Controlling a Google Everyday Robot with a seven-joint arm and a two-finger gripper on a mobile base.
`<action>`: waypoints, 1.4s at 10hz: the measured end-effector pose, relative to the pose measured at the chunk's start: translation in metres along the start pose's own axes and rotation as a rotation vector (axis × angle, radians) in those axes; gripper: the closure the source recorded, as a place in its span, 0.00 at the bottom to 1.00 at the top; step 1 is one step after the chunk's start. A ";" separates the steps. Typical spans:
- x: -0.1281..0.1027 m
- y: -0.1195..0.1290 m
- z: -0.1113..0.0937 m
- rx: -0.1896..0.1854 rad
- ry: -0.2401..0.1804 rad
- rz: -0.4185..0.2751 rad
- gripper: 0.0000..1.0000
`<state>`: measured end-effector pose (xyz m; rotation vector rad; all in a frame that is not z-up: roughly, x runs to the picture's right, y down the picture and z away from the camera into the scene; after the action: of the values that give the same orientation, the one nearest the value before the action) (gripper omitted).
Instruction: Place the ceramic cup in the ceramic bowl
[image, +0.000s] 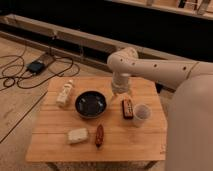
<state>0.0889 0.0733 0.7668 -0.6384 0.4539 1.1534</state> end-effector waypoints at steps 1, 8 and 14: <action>0.014 -0.005 0.004 0.000 0.005 0.026 0.20; 0.051 -0.013 0.034 -0.004 0.039 0.123 0.20; 0.045 -0.025 0.058 0.032 -0.018 0.198 0.20</action>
<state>0.1284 0.1372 0.7867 -0.5640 0.5276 1.3355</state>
